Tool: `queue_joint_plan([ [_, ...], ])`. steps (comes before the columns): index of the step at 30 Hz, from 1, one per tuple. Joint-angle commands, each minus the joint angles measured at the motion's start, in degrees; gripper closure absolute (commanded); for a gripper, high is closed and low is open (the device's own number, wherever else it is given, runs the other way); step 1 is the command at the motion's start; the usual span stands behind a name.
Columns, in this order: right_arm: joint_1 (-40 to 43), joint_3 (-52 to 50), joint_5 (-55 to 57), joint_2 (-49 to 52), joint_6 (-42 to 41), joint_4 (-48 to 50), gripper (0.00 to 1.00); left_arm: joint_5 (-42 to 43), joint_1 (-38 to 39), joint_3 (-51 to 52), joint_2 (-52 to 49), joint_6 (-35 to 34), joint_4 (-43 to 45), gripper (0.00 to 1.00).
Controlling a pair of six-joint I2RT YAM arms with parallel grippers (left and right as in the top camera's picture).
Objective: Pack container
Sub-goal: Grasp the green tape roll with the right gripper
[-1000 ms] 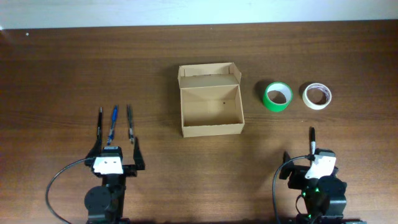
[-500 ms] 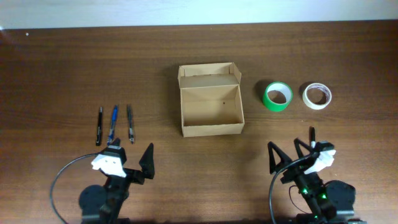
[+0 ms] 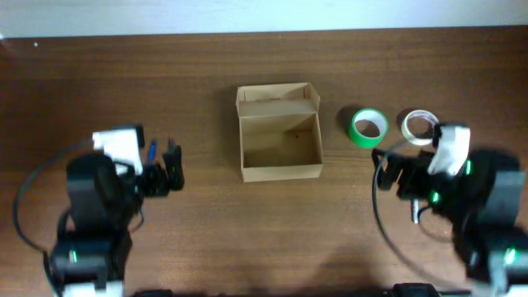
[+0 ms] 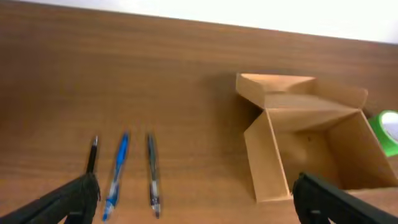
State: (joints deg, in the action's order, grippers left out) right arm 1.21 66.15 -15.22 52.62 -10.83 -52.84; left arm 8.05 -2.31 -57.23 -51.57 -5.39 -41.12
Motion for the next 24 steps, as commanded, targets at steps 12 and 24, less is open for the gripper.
queue_joint_plan([
  [12, 0.83, 32.41, 14.60, 41.35, -9.27, -19.80, 0.15, -4.92, -6.86, -15.80, -32.52, 2.45, -3.06, 0.01],
  [24, 4.98, 32.41, 9.88, 62.77, -17.16, -13.09, 0.23, -4.90, -6.86, -15.78, -38.47, 2.45, -3.10, 0.01],
])
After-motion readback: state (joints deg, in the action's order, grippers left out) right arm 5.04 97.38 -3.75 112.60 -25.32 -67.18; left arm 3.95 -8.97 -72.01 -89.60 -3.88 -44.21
